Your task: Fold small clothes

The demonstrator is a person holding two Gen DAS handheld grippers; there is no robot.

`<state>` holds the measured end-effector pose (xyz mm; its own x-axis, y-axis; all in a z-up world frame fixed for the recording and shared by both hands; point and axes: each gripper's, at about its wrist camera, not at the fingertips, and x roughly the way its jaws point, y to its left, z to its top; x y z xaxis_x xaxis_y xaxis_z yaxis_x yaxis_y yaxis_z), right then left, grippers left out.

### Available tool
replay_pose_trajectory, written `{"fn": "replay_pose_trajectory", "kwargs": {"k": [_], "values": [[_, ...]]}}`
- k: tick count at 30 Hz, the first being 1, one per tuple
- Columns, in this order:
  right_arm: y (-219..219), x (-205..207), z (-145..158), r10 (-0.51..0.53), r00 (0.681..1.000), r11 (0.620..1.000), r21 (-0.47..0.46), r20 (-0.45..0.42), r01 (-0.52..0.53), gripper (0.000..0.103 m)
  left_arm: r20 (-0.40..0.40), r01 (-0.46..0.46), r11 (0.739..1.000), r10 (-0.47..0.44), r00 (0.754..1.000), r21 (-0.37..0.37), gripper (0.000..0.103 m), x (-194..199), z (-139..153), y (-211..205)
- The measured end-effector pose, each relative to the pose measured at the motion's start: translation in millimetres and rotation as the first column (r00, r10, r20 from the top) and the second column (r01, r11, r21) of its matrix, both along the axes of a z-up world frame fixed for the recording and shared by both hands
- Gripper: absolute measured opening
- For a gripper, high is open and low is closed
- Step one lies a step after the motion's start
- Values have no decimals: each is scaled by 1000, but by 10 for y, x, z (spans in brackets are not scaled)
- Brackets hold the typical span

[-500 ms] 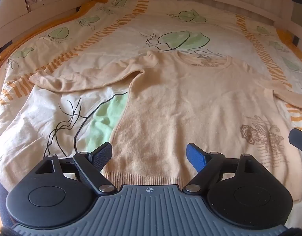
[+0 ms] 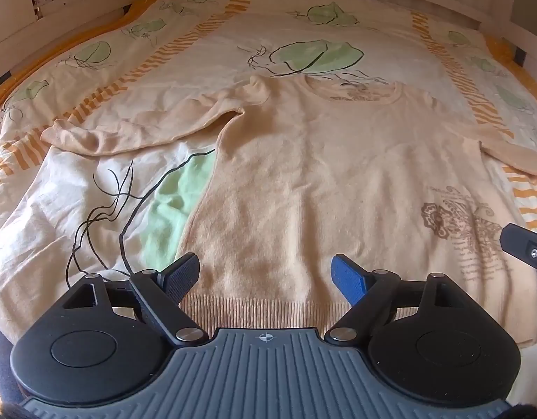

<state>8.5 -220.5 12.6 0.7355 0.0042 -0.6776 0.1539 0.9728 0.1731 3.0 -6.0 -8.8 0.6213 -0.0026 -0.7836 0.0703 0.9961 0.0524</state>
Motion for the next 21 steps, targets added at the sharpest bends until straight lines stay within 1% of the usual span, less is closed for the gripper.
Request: {"fn": "replay_pose_trajectory", "kwargs": {"k": [5,21], "values": [[-4,13,-16,9,1000,1000,14,-17,-9,102,-4,6,1000,-6,1000,4,82,-25,-21,-24],[18,31,-29,10,999,1000,4,-40,-10,102,-16,2,1000,-2,1000,6,83,-24,-62,-34]]}}
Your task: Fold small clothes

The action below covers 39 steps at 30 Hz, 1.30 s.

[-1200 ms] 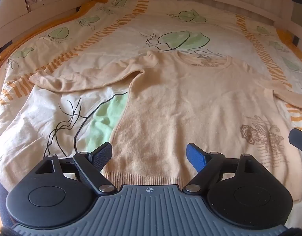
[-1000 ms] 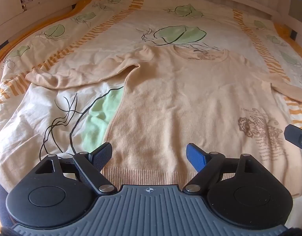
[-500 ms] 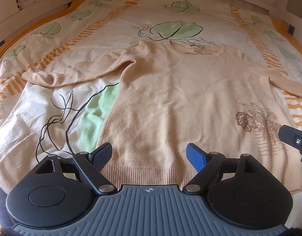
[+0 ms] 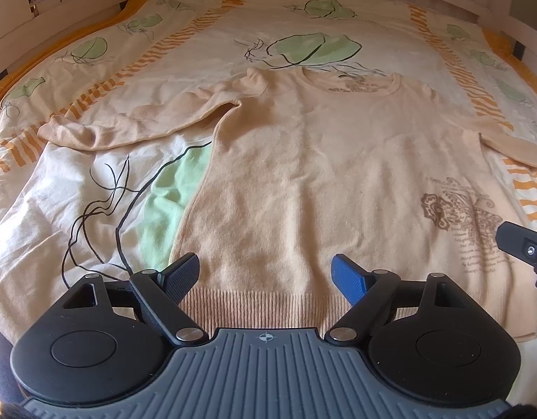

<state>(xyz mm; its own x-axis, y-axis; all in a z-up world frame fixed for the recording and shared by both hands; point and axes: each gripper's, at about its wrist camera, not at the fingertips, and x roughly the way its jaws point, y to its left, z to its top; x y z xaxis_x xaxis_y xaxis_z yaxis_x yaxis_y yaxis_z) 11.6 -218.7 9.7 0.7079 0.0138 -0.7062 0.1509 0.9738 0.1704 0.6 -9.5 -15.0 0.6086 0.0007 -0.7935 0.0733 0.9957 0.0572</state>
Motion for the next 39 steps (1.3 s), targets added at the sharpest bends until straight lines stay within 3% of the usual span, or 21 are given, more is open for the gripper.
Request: {"fn": "replay_pose_trajectory", "kwargs": {"k": [19,39], "values": [[38,53,-68,5,998,1000,-19,-67,-6,102,-25,-11,1000,11,1000,7,82,17,-66,43],[51,71,-108,14,997,1000,-6,-82,-14,102,-39,-10,1000,11,999,11,83,12,-95,39]]}}
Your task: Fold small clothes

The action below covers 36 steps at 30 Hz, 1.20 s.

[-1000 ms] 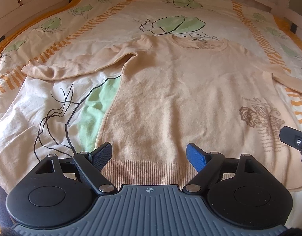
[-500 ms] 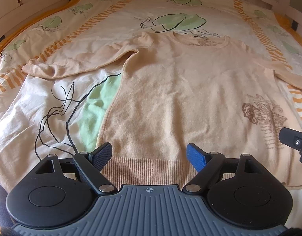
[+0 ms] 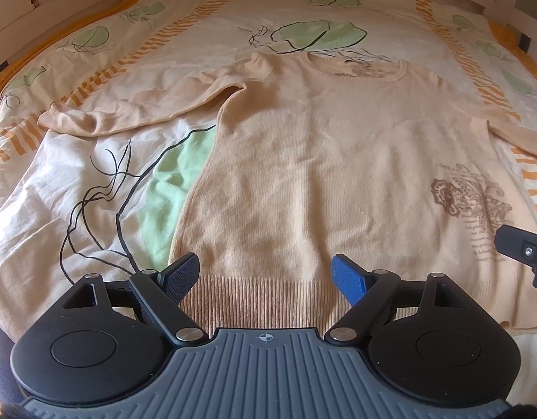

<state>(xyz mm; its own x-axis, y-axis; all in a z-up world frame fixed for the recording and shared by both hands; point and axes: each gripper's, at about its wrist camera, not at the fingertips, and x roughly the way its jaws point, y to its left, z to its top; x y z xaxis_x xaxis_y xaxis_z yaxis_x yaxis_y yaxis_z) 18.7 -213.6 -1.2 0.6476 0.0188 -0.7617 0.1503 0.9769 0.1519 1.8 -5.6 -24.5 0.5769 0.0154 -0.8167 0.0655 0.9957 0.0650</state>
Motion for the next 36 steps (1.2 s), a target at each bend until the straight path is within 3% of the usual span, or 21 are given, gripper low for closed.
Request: {"fn": "replay_pose_trajectory", "kwargs": {"k": [9,14,24,33,36], "values": [[-11,2,16,4,1000,1000,12,19,-5,101,-21,6,1000,-7,1000,-15,82,48,-33,-10],[-64,37,-4,-3,1000,999,43,6,3,90,-12,13,1000,-14,1000,-16,82,97,-28,-25],[-402,149,70,-91,996,989,114,4,90,90,56,76,997,-77,995,9,82,254,86,-169],[-815,285,396,-208,968,978,10,140,209,103,158,77,997,-73,985,-23,82,473,339,-273],[-957,331,474,-252,950,967,10,182,254,103,171,82,996,-75,982,-35,82,532,398,-314]]}}
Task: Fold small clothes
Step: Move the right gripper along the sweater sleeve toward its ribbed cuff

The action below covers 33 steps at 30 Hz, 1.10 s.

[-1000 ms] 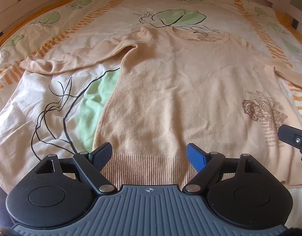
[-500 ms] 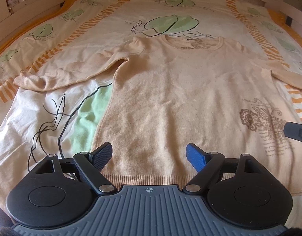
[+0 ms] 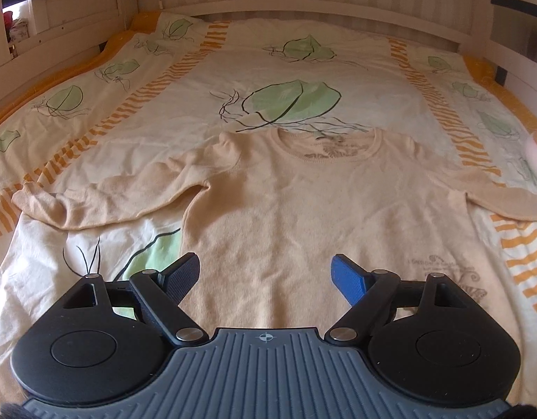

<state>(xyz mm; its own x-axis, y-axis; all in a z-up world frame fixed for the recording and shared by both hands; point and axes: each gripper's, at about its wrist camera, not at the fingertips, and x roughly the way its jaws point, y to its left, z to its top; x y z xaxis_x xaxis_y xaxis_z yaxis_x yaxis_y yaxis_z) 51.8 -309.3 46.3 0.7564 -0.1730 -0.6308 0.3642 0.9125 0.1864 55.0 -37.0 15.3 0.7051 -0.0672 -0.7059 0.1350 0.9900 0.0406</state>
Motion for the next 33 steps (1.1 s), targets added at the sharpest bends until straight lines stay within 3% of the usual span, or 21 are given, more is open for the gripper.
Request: {"fn": "replay_pose_trajectory", "kwargs": {"k": [3,7,20,24,33], "values": [[-177,73,3,-27,1000,998,55,10,27,103,-3,9,1000,-9,1000,-6,82,57,23,-52],[-362,208,-91,-55,997,994,94,-53,60,103,-13,10,1000,-10,1000,-17,82,131,15,-89],[-1099,299,-194,-153,980,984,75,-126,164,102,-49,5,1000,-5,999,-2,82,413,-131,-162],[-1459,335,-205,-215,961,975,9,-171,220,86,-73,16,1000,-15,997,23,82,493,-248,-192],[-2359,403,-470,-257,908,939,135,-332,315,83,-133,24,999,-19,991,33,82,587,-414,-166]]}}
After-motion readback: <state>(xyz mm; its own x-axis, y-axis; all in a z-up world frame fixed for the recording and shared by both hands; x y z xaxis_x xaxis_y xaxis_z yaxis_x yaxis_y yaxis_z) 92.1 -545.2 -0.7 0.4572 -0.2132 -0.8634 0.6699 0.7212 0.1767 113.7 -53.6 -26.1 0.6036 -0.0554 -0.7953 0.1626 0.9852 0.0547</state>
